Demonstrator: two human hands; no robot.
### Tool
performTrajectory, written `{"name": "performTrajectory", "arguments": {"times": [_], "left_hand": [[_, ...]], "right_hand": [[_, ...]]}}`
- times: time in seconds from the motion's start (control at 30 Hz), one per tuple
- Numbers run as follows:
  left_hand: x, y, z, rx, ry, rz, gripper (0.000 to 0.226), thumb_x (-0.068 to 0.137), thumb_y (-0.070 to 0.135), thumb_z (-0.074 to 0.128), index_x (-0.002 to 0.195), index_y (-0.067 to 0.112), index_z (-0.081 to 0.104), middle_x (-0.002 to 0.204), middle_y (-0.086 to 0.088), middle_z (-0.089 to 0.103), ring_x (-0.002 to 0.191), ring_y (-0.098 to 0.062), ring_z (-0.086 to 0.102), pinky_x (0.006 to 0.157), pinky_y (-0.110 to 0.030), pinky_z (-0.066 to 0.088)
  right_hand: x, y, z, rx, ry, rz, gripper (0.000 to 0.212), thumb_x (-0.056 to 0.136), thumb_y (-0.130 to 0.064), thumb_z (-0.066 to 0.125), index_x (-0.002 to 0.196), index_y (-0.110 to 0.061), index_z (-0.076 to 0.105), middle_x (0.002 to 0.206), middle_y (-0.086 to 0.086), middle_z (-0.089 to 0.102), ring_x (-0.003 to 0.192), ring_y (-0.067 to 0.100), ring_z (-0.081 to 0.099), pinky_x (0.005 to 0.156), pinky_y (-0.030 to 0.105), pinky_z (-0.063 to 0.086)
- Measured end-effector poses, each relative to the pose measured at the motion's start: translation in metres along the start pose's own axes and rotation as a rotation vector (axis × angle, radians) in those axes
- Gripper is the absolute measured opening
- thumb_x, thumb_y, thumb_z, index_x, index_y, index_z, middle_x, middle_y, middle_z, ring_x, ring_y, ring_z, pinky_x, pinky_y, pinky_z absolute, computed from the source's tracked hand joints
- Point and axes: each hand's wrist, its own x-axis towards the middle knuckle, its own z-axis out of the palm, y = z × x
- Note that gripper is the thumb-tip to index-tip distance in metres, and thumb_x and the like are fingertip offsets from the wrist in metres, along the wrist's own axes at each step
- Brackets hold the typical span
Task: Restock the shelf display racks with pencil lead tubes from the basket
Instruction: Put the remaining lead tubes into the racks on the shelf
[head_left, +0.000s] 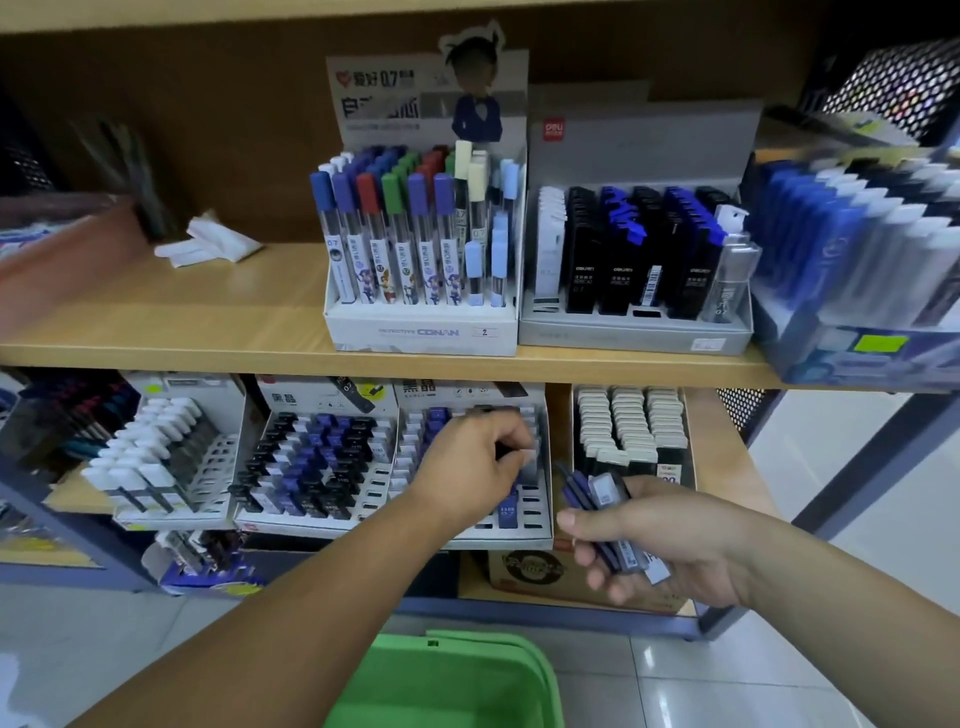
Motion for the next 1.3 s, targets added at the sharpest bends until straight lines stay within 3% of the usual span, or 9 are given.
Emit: {"name": "performTrajectory", "arguments": {"times": [0.13, 0.3, 0.43, 0.6, 0.67, 0.8, 0.87, 0.97, 1.3], "left_hand": [[0.005, 0.0, 0.001, 0.017, -0.013, -0.047, 0.03, 0.09, 0.018, 0.076, 0.073, 0.04, 0.064, 0.081, 0.023, 0.069, 0.081, 0.008, 0.064, 0.068, -0.007, 0.047], [0.003, -0.002, 0.0, 0.036, -0.05, -0.013, 0.023, 0.09, 0.014, 0.076, 0.081, 0.034, 0.068, 0.087, 0.02, 0.069, 0.083, 0.011, 0.062, 0.068, -0.002, 0.043], [0.007, -0.007, 0.005, 0.127, -0.028, 0.085, 0.014, 0.089, 0.013, 0.073, 0.091, 0.027, 0.076, 0.097, 0.007, 0.073, 0.095, -0.005, 0.063, 0.084, -0.022, 0.053], [0.006, -0.001, 0.008, 0.234, 0.007, 0.23, 0.014, 0.091, 0.012, 0.066, 0.09, 0.016, 0.079, 0.092, 0.003, 0.073, 0.102, -0.021, 0.056, 0.089, -0.032, 0.048], [0.003, 0.008, -0.001, 0.16, 0.022, 0.178, 0.016, 0.098, 0.023, 0.065, 0.089, 0.016, 0.077, 0.086, 0.006, 0.068, 0.09, -0.013, 0.058, 0.08, -0.028, 0.047], [-0.005, 0.032, -0.02, -0.275, -0.236, -0.205, 0.049, 0.104, 0.05, 0.053, 0.083, 0.009, 0.072, 0.065, 0.002, 0.064, 0.055, -0.008, 0.054, 0.054, -0.021, 0.043], [-0.01, 0.035, -0.026, -0.44, -0.303, -0.294, 0.054, 0.103, 0.053, 0.052, 0.09, 0.004, 0.071, 0.067, 0.0, 0.066, 0.056, -0.01, 0.055, 0.051, -0.022, 0.041], [-0.016, 0.032, -0.032, -0.505, -0.336, -0.289, 0.033, 0.1, 0.044, 0.063, 0.084, 0.016, 0.071, 0.072, 0.001, 0.066, 0.059, -0.009, 0.055, 0.051, -0.021, 0.041], [-0.022, 0.017, -0.057, -0.636, -0.215, -0.384, 0.018, 0.108, 0.018, 0.052, 0.109, 0.006, 0.064, 0.082, -0.006, 0.075, 0.072, -0.015, 0.071, 0.053, -0.026, 0.049]], "right_hand": [[-0.001, 0.003, -0.007, 0.033, 0.011, 0.012, 0.026, 0.089, -0.02, 0.08, 0.103, -0.001, 0.068, 0.078, 0.013, 0.065, 0.063, 0.023, 0.062, 0.052, 0.029, 0.054], [0.002, 0.007, -0.012, 0.051, 0.037, 0.019, 0.029, 0.088, -0.02, 0.082, 0.105, -0.002, 0.068, 0.078, 0.014, 0.064, 0.064, 0.024, 0.061, 0.052, 0.029, 0.053], [0.003, 0.005, -0.01, 0.046, -0.007, 0.011, 0.018, 0.09, -0.015, 0.08, 0.101, -0.003, 0.071, 0.081, 0.014, 0.065, 0.066, 0.023, 0.062, 0.052, 0.029, 0.054], [0.003, 0.003, -0.007, 0.068, -0.098, -0.023, 0.028, 0.093, -0.008, 0.073, 0.119, 0.002, 0.068, 0.089, 0.017, 0.07, 0.071, 0.024, 0.064, 0.054, 0.029, 0.054], [0.004, 0.002, -0.006, 0.066, -0.101, -0.036, 0.03, 0.093, -0.008, 0.073, 0.12, 0.002, 0.067, 0.092, 0.018, 0.072, 0.071, 0.022, 0.064, 0.053, 0.028, 0.053], [0.008, -0.002, -0.004, 0.073, -0.093, -0.072, 0.026, 0.09, -0.007, 0.075, 0.115, 0.0, 0.071, 0.092, 0.016, 0.072, 0.07, 0.02, 0.062, 0.053, 0.027, 0.052], [0.01, -0.002, -0.002, 0.082, -0.074, -0.084, 0.024, 0.09, -0.007, 0.076, 0.112, -0.001, 0.071, 0.09, 0.015, 0.072, 0.067, 0.02, 0.061, 0.052, 0.026, 0.051], [0.012, -0.003, 0.002, 0.063, -0.08, -0.099, 0.022, 0.088, -0.006, 0.077, 0.108, -0.002, 0.071, 0.089, 0.016, 0.071, 0.067, 0.021, 0.061, 0.051, 0.028, 0.051], [0.016, -0.006, 0.017, 0.059, -0.043, -0.111, 0.017, 0.088, -0.007, 0.079, 0.099, -0.004, 0.067, 0.082, 0.014, 0.067, 0.066, 0.022, 0.061, 0.051, 0.029, 0.051]]}}
